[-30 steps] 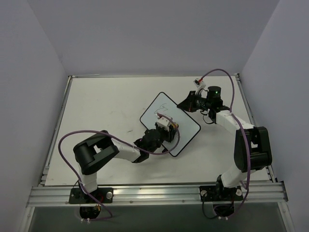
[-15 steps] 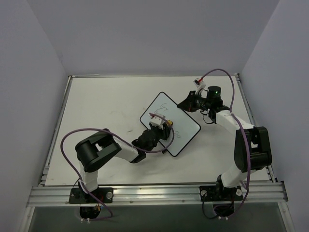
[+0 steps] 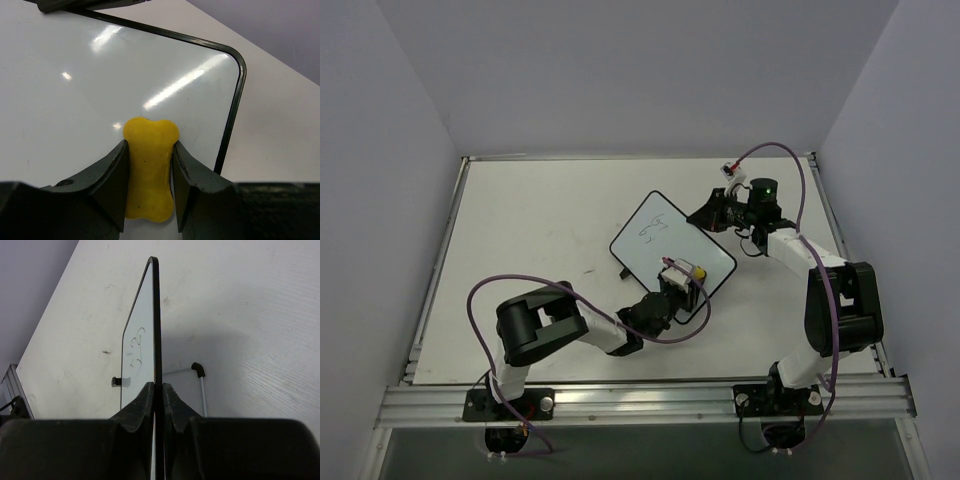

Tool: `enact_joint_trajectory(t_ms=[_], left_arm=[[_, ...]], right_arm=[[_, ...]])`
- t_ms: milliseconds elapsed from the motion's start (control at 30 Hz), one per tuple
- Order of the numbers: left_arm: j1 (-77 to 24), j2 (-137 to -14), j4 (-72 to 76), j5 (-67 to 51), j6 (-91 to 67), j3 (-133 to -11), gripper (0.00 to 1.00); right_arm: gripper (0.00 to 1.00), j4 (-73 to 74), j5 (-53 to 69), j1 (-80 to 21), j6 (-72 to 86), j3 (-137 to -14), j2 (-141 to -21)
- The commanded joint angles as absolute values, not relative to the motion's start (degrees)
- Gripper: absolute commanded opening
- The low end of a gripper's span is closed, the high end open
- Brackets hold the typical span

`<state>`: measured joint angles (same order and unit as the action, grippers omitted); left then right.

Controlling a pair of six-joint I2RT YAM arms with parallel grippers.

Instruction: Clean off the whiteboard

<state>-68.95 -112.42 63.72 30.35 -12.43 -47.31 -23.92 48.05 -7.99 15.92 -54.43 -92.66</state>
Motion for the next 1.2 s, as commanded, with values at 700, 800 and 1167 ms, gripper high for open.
enact_joint_trajectory(t_ms=[700,800,1167], left_arm=[[-63.7,-113.9,56.0,28.1,-15.3,-43.2,0.02],[-61.2,-113.7,54.6,28.5,-16.3,-42.5,0.02],[-50.0,-113.2,49.6,30.1,-20.0,-42.4,0.02]], right_arm=[[0.0,-22.1,51.8,-10.8,15.2,-55.9,-91.5],[0.0,-22.1,51.7,-10.8,15.2,-55.9,-91.6],[0.0,-21.9,51.7,-11.0,15.0,-55.9,-91.8]])
